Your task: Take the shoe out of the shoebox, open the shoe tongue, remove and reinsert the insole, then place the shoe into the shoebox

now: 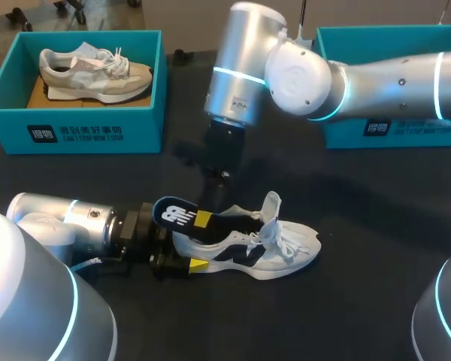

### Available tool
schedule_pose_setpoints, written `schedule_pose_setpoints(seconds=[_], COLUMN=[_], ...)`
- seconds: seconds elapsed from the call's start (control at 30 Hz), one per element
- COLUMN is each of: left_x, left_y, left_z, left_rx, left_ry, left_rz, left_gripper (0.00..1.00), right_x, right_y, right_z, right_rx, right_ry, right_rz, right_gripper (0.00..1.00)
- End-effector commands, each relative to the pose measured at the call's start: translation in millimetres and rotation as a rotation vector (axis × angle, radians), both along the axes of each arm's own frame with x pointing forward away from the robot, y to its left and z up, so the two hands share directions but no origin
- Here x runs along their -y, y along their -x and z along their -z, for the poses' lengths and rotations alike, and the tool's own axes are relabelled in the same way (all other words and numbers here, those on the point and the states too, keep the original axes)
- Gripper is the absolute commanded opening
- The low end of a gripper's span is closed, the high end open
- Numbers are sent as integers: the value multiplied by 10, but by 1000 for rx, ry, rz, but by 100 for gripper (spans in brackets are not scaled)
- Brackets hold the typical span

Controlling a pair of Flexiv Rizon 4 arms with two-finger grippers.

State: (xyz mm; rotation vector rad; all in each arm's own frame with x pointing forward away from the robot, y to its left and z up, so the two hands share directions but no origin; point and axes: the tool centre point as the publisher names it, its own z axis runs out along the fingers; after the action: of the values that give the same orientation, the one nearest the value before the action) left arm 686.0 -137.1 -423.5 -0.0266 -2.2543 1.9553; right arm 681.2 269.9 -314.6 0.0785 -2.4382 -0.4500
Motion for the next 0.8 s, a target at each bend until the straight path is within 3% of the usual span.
schedule_pose_setpoints(seconds=[0.03, 0.27, 0.4, 0.57, 0.8], left_x=[-8, -8, -8, -8, -8], left_y=[3, 3, 3, 3, 3], left_z=[21, 21, 21, 21, 21], left_rx=[0, 0, 0, 0, 0], left_ry=[-1, -1, -1, -1, -1], left_rz=[-2, -2, -2, -2, -2], left_gripper=[0, 0, 0, 0, 0], right_x=[-4, -4, -323, -540, -524], right_y=[32, 32, -35, -213, -321], right_z=[-94, -94, -63, -350, -960], right_rx=[25, 25, -1, 3, 18], right_ry=[16, 16, -73, -119, -215], right_rz=[1, 1, -6, 7, 69], right_gripper=[0, 0, 0, 0, 0])
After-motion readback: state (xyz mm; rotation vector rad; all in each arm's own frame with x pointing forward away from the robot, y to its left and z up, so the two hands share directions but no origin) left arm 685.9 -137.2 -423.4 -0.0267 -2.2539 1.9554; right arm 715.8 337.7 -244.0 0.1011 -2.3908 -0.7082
